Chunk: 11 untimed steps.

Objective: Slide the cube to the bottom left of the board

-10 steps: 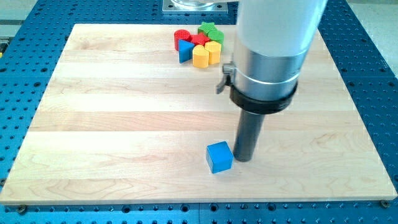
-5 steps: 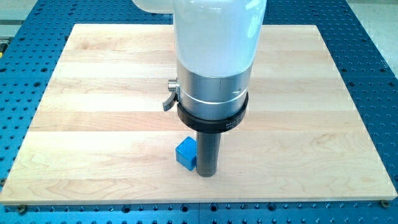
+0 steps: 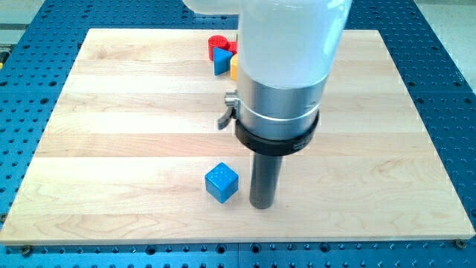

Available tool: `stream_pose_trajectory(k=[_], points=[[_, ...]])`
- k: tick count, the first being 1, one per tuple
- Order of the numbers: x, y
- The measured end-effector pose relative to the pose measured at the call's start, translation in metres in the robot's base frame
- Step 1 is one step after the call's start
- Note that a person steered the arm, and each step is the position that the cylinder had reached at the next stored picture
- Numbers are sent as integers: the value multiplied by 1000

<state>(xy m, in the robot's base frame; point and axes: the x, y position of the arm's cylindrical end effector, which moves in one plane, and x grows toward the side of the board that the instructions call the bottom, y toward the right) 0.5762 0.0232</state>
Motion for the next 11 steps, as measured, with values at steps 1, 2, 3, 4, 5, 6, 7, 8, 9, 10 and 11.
stream_pose_trajectory(k=[1,2,3,4,5,6,7,8,9,10,11], points=[[-5,-47],[-8,-41],[-32,-33],[-28,-56],[-19,-109],[-37,-82],[-39,-117],[-30,-161],[-30,-191],[-33,-223],[-37,-243]])
